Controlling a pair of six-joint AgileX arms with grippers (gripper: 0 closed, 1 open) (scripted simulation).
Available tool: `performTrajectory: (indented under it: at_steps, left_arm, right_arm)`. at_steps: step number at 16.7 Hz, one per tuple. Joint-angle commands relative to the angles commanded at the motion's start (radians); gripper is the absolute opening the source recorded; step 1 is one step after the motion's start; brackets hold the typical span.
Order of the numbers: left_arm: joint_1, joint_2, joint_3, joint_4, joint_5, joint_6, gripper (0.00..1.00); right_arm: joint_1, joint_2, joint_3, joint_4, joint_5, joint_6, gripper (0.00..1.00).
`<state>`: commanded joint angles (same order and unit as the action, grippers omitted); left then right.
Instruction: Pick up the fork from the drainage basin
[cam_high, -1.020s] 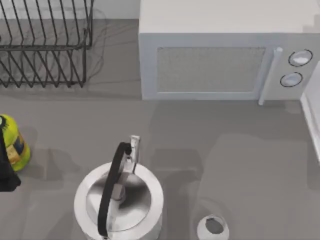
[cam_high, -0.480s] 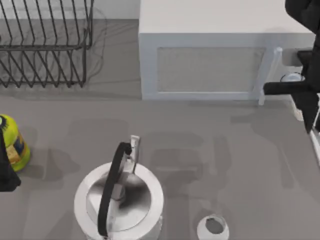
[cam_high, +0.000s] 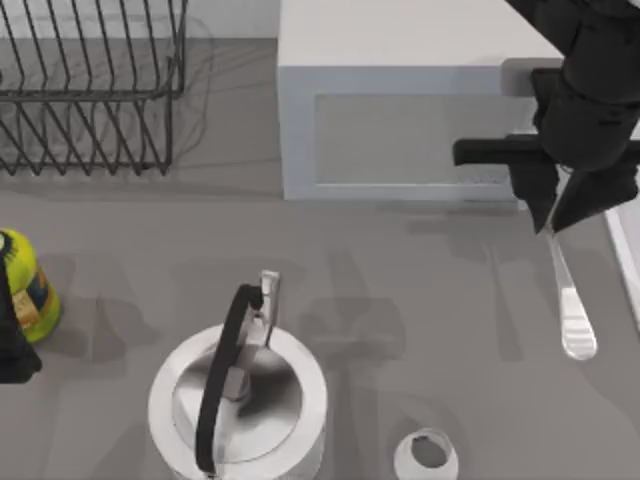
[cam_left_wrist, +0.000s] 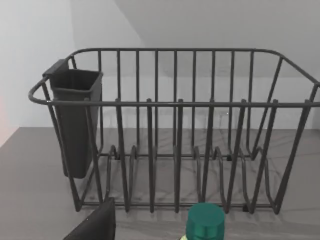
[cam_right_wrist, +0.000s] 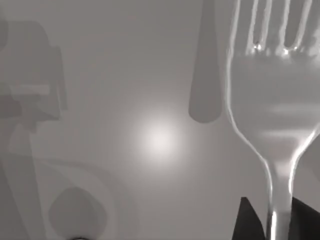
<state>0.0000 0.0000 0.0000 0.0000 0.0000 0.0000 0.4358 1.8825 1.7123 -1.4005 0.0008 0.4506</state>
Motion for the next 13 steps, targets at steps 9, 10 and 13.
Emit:
performTrajectory:
  at_steps: [9, 10, 13]
  left_arm:
    - [0.000, 0.000, 0.000, 0.000, 0.000, 0.000, 1.00]
    - [0.000, 0.000, 0.000, 0.000, 0.000, 0.000, 1.00]
    - [0.000, 0.000, 0.000, 0.000, 0.000, 0.000, 1.00]
  right_arm:
    - [0.062, -0.016, -0.138, 0.069, 0.038, 0.014, 0.00]
    - [0.067, -0.012, -0.170, 0.099, 0.042, 0.013, 0.00]
    - [0.066, 0.005, -0.269, 0.202, 0.042, 0.014, 0.00]
